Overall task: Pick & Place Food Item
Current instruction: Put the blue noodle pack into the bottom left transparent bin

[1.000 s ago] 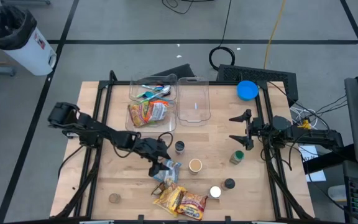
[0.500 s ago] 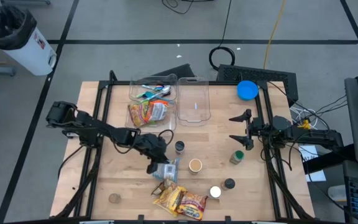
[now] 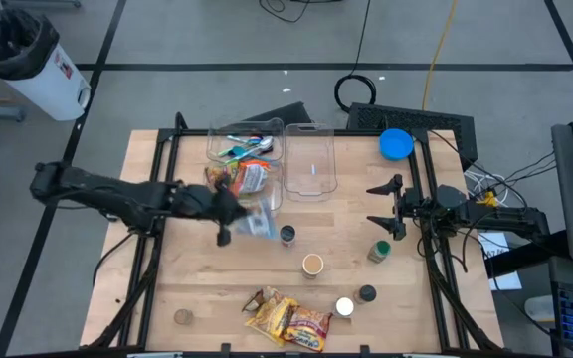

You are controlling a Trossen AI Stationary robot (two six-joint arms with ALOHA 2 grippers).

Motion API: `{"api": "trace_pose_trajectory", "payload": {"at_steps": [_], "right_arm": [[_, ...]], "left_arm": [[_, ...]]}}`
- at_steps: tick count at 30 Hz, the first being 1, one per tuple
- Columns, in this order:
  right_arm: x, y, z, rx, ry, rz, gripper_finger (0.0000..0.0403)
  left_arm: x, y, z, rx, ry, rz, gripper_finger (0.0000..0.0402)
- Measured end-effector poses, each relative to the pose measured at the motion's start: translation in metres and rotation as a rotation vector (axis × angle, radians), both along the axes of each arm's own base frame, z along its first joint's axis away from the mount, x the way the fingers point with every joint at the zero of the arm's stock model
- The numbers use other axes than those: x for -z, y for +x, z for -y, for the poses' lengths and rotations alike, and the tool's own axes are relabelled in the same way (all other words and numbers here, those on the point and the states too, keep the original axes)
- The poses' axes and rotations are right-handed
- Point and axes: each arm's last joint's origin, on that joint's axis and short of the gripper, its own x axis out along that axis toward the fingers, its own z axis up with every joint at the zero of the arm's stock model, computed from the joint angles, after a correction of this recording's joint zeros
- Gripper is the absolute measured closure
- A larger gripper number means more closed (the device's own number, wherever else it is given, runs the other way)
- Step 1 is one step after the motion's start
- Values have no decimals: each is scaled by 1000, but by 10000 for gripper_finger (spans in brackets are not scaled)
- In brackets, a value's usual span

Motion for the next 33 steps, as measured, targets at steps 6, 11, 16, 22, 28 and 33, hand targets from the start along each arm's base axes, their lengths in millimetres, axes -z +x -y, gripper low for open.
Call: {"api": "trace_pose_trajectory", "payload": {"at_steps": [6,11,16,22,28,33], "right_arm": [[0,0,0,0,0,0,23],[0,0,0,0,0,0,23],[0,0,0,0,0,0,23],[0,0,0,0,0,0,23],[0,0,0,0,0,0,23],[0,0,0,0,0,0,23]], "left_arm": [[-19,-28,-15,-167,214,29,396],[-9,-38,-33,-302,262,-119,394],[12,-43,-46,-400,201,-292,391],[40,-47,-51,-413,164,-360,397],[56,-50,-49,-372,108,-397,388],[57,-50,-49,-354,91,-395,396]]}}
